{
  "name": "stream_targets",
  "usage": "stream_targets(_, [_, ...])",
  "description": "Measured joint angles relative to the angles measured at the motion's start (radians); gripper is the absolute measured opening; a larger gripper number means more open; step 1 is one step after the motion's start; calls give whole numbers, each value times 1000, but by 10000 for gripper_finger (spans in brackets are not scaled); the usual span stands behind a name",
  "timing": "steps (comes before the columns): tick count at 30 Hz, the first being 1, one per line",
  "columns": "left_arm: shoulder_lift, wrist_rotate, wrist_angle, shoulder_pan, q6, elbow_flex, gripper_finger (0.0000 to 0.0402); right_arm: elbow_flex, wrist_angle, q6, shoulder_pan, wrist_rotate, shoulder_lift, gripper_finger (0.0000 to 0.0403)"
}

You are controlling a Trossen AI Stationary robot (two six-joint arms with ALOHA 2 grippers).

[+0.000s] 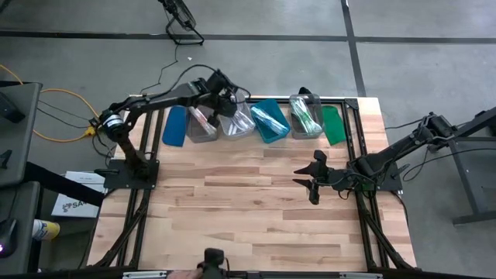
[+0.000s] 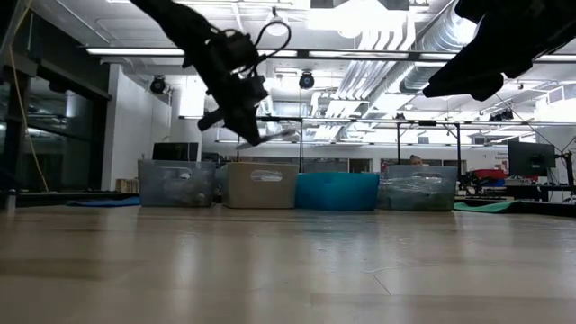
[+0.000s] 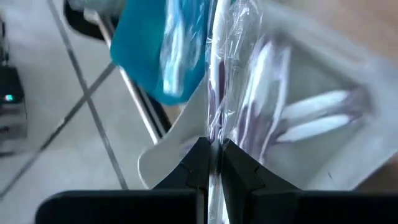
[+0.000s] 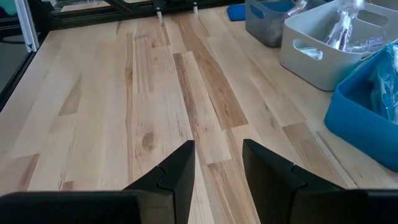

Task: Pick & Place Toothbrushes
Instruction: Put the violet toothbrush into the gray bin

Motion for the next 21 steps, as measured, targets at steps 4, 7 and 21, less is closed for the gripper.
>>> stream_targets(4, [44, 12, 9, 45, -6, 0, 15, 0, -2, 0, -1, 0, 0, 128])
stream_targets(7, [78, 13, 18, 58, -22, 0, 15, 0, -2, 0, -1, 0, 0, 128])
stream_targets(21, [159, 4, 21, 57, -21, 0, 15, 0, -1, 0, -1, 4, 0, 128])
